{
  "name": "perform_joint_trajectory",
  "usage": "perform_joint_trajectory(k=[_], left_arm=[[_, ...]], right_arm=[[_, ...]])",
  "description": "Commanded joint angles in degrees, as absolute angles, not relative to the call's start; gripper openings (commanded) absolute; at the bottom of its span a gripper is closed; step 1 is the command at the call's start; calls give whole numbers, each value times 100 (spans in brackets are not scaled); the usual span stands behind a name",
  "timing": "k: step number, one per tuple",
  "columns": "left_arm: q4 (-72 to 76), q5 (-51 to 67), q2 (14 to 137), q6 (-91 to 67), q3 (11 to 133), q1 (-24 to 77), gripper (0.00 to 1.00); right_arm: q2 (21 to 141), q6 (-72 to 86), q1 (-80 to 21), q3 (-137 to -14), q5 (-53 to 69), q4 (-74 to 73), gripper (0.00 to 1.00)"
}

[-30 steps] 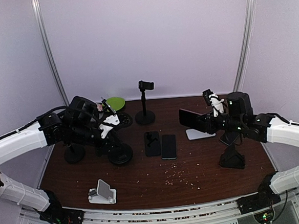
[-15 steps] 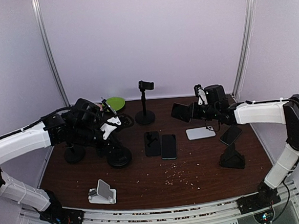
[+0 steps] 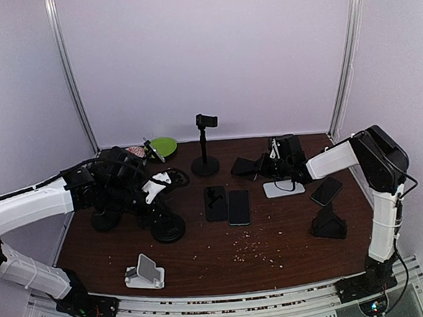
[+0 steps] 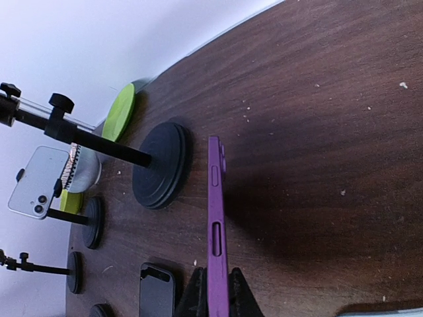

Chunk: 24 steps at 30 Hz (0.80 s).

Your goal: Remove the phone from the phone stand

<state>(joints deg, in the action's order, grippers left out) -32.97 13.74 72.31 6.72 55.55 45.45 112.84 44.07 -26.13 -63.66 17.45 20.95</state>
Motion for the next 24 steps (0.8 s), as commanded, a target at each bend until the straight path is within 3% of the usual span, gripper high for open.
perform_joint_trajectory(k=[1,24], left_arm=[[-2798,1351,7107,650,5550,4518,2],[-2690,1117,6997,584,5470,4519,51]], right_arm=[[11529,4947,-2557,-6630,2058,2849,0],[11740,5141,-2368,-6373,2519,2902,34]])
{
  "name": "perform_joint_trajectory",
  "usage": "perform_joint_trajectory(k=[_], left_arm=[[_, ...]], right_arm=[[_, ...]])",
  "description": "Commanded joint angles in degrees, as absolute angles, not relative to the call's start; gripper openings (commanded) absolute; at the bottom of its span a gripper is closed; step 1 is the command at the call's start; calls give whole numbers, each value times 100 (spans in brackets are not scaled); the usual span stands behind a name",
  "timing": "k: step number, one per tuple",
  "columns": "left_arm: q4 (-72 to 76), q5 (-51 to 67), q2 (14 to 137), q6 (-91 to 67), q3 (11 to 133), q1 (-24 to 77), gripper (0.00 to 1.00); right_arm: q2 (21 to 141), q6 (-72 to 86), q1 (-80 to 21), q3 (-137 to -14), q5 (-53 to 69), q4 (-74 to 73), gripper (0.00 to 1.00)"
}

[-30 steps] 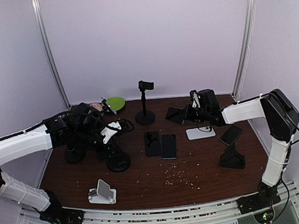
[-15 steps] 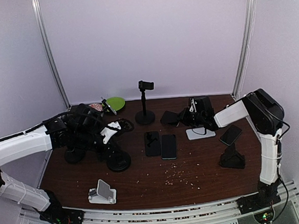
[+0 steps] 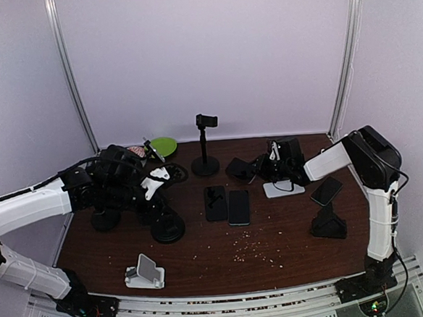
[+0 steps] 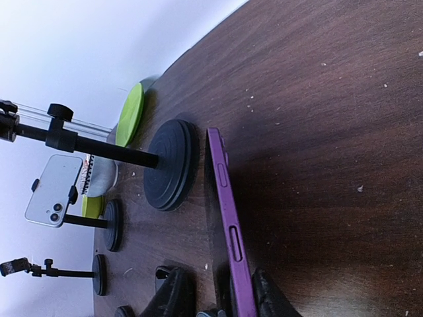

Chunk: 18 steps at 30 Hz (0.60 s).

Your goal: Remove the phone from the phone stand

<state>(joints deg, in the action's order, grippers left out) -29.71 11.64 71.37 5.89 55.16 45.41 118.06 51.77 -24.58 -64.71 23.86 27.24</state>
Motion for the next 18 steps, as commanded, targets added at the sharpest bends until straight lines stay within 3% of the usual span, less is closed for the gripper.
perform_joint_trajectory(k=[1,18], left_arm=[[-2687,1116,6988,574,5467,4519,52],[-2630,994,6909,568,5448,4522,74]], right_arm=[[11721,5117,-2353,-6363,2534,2874,36],[11392,4611,-2106,-6311,2592,2117,62]])
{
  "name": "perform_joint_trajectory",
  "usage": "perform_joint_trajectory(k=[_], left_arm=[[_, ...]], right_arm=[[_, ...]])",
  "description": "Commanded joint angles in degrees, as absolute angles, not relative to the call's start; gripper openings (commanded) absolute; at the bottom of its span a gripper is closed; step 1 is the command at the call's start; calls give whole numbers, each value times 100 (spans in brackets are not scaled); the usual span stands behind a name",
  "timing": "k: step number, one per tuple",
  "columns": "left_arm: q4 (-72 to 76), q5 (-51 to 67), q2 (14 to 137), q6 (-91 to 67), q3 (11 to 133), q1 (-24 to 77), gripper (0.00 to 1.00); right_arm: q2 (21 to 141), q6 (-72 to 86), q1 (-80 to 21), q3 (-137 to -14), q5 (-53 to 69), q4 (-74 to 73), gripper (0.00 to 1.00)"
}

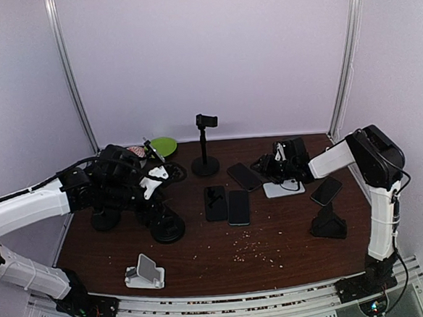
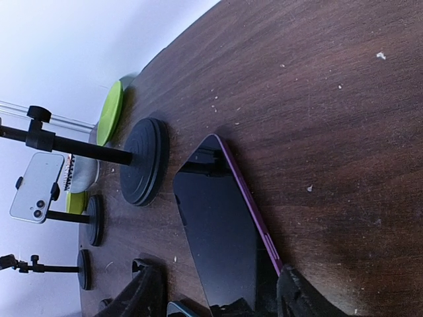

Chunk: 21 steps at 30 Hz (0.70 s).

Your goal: Remove the phone from the phone stand

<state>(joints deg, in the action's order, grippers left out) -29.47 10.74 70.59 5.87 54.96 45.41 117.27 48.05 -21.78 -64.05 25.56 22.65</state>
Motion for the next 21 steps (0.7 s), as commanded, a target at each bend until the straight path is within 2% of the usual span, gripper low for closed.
perform_joint_trajectory(k=[1,6,10,21], left_arm=[[-2619,977,6901,571,5449,4519,76],[-2570,842,6862,571,5431,4518,83],[-2478,635,6793,542,5429,4520,97],[-2210,464,6508,333,5574,4454,98]], right_arm=[[11367,4575,-2095,-6311,2593,2083,63],[11133,4299,-2050,-6302,2522,1843,69],[10871,4017,-2015,-6337,2421,1550,70],[9457,2844,-1964,-6284,1610,258,77]])
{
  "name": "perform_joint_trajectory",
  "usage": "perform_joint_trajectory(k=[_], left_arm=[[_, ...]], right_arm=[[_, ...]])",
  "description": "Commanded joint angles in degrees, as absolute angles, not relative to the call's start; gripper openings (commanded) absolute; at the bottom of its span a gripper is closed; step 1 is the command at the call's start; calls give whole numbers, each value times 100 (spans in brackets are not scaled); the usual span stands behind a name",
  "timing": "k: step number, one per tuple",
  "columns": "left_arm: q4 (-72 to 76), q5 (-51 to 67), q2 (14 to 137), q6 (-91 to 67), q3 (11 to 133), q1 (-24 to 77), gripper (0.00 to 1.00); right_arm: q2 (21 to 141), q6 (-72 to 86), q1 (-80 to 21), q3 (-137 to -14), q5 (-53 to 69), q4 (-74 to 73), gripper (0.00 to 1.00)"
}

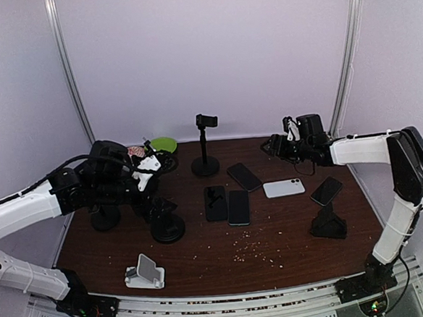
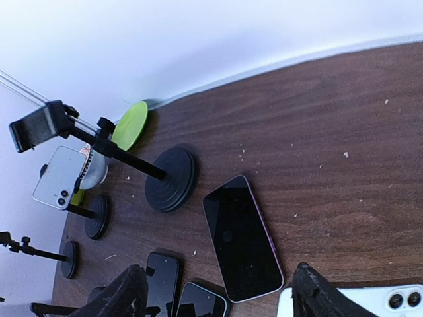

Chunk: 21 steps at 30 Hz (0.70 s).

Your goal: Remove the phone from the phone stand

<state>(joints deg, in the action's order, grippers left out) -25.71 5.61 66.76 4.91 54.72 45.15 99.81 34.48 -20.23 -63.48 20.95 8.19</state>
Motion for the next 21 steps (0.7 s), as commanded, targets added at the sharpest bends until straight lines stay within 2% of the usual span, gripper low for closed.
perform_joint_trajectory(k=[1,6,15,19,21], left_arm=[[-2196,458,6469,310,5602,4437,98],[-2203,306,6149,279,5696,4293,98],[-2225,-342,5604,423,5738,3798,97],[-2014,-792,5521,536,5640,3649,97],[-1909,-915,5497,573,5583,3566,97]], right_arm=[[9309,2738,-1956,-6270,1521,153,78],[8575,2276,-1908,-6160,1040,-243,85],[7335,1455,-1430,-5614,386,-660,83],[6869,1277,-1033,-5121,-130,-626,91],[6680,1371,-801,-4799,-291,-472,99]])
